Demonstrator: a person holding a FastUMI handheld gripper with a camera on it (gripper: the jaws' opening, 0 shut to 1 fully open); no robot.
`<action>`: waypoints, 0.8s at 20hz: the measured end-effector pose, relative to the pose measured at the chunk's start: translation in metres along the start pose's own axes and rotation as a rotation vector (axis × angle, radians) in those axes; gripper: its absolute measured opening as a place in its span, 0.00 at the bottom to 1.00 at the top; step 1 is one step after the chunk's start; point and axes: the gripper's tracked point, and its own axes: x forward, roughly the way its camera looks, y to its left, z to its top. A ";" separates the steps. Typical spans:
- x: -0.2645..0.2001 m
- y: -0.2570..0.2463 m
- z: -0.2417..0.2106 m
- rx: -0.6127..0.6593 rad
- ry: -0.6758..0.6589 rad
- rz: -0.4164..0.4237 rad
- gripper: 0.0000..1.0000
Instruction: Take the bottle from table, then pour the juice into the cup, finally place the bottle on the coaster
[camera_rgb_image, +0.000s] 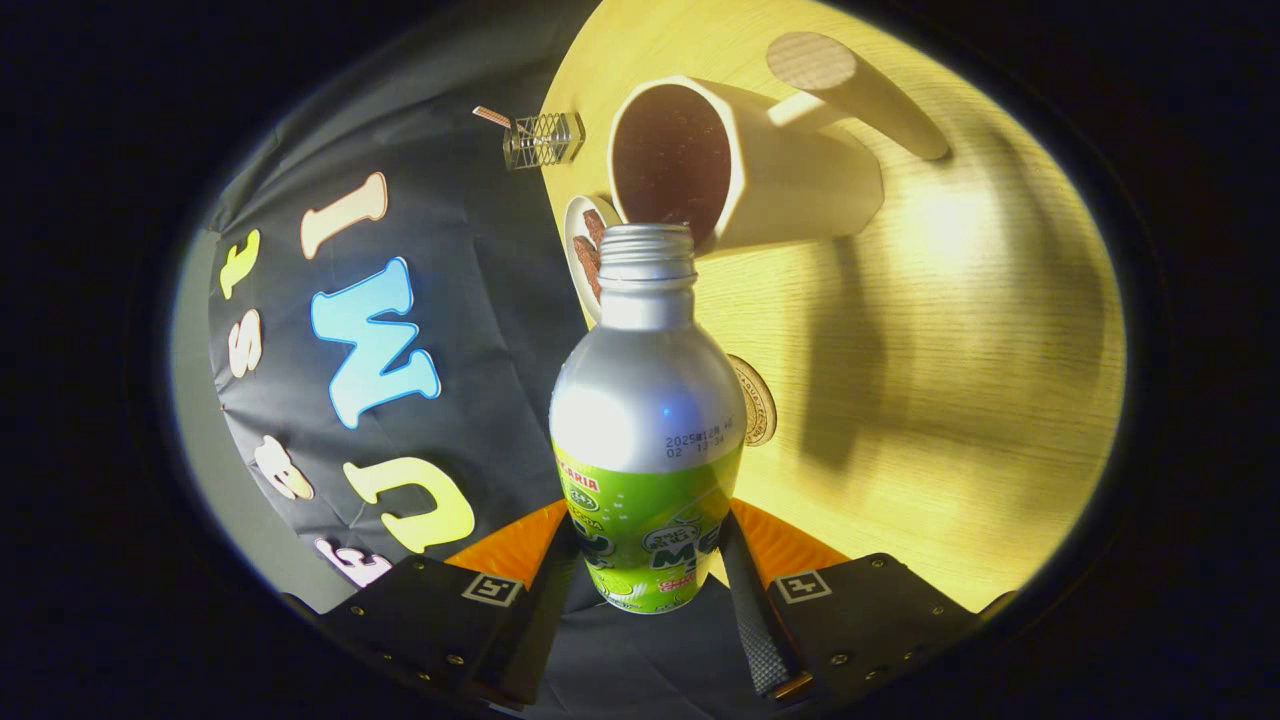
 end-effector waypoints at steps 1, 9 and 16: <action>0.000 0.000 -0.001 0.003 0.002 0.001 0.76; 0.000 0.006 -0.001 0.048 0.005 0.006 0.76; -0.001 0.009 0.001 0.076 0.013 0.005 0.76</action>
